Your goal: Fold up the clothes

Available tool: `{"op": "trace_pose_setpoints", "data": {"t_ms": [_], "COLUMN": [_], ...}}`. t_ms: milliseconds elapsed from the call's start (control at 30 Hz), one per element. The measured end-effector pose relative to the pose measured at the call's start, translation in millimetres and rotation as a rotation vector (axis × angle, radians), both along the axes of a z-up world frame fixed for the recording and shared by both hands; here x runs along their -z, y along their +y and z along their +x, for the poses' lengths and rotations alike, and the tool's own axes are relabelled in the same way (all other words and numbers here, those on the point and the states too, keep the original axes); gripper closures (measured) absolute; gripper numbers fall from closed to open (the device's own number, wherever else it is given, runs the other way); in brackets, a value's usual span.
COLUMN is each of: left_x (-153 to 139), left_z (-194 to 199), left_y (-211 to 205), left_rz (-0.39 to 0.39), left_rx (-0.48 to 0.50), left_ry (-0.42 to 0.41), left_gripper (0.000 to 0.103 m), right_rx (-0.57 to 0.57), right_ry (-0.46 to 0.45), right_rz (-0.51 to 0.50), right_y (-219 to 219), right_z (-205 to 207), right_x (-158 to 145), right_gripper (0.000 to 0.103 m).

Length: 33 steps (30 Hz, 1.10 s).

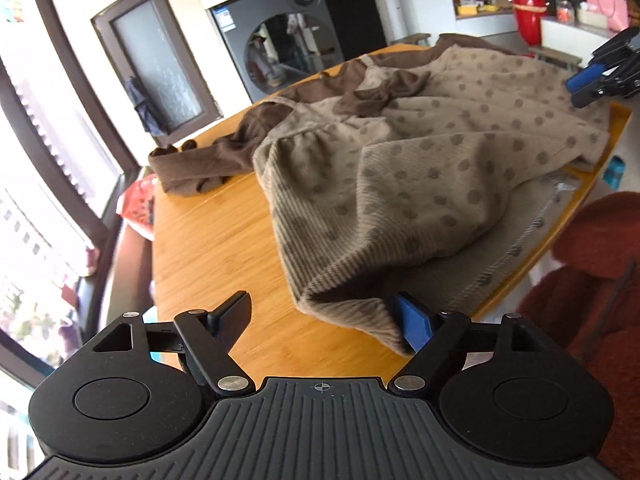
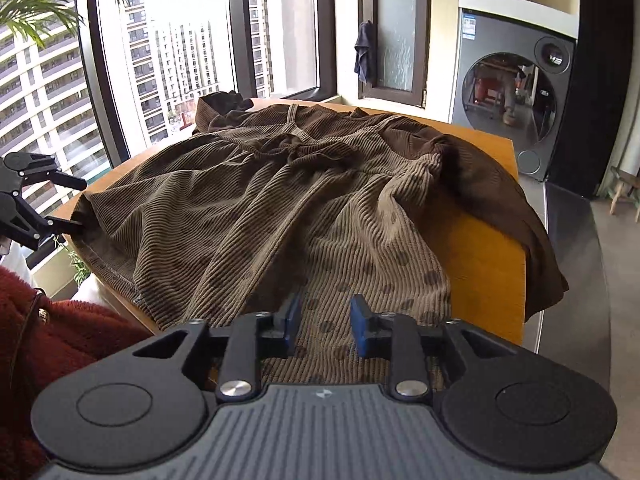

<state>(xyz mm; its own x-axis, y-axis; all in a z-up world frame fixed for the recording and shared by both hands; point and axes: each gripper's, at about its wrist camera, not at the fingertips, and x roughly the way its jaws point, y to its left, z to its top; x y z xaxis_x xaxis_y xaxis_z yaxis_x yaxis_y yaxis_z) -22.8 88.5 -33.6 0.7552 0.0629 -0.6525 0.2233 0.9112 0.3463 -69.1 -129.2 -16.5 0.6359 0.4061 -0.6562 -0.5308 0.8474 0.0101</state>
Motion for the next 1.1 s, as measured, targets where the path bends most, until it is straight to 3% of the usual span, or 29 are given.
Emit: {"op": "trace_pose_setpoints", "data": {"t_ms": [133,233,333,400,500,600,733,833,933,1100], "left_x": [-8.5,-36.8,-66.2,-83.2,-102.5,-107.3,-96.9,-81.6,-57.4,-12.4], "left_z": [-5.5,-19.8,-35.2,-45.1,-44.1,-11.5,71.2,135.6,192.5,252.0], "left_y": [6.5,36.4,69.0,85.8,91.3,76.2,53.5,43.4,41.4,36.0], "left_rz": [0.125,0.085,-0.039,-0.186,-0.433,-0.582,-0.774,-0.879,-0.884,-0.862], "left_rx": [-0.09,-0.169,-0.213,-0.191,-0.073,0.037,0.049,0.002,-0.044,-0.001], "left_ry": [-0.107,-0.165,-0.2,-0.225,-0.264,-0.242,-0.153,-0.116,-0.117,-0.05], "left_gripper": [0.019,0.015,0.015,0.012,0.006,0.003,0.0,0.0,0.0,0.0], "right_rx": [0.048,0.062,0.074,0.081,0.088,0.095,0.104,0.173,0.217,0.176], "right_ry": [0.021,0.034,0.039,0.034,0.012,-0.01,-0.039,-0.117,-0.174,-0.129], "right_rz": [-0.032,-0.01,0.0,0.015,0.069,0.122,0.193,0.202,0.216,0.284], "right_y": [0.0,-7.1,-13.3,-14.8,-14.0,-13.2,-12.2,1.6,17.1,39.1], "right_z": [8.2,4.0,-2.0,-1.1,9.5,20.1,34.3,73.7,113.5,169.1], "right_x": [17.0,17.4,17.9,12.9,-2.1,-17.0,-37.0,-43.7,-45.5,-14.8], "right_gripper": [0.066,0.066,0.065,0.064,0.06,0.055,0.048,0.034,0.023,0.018]}}
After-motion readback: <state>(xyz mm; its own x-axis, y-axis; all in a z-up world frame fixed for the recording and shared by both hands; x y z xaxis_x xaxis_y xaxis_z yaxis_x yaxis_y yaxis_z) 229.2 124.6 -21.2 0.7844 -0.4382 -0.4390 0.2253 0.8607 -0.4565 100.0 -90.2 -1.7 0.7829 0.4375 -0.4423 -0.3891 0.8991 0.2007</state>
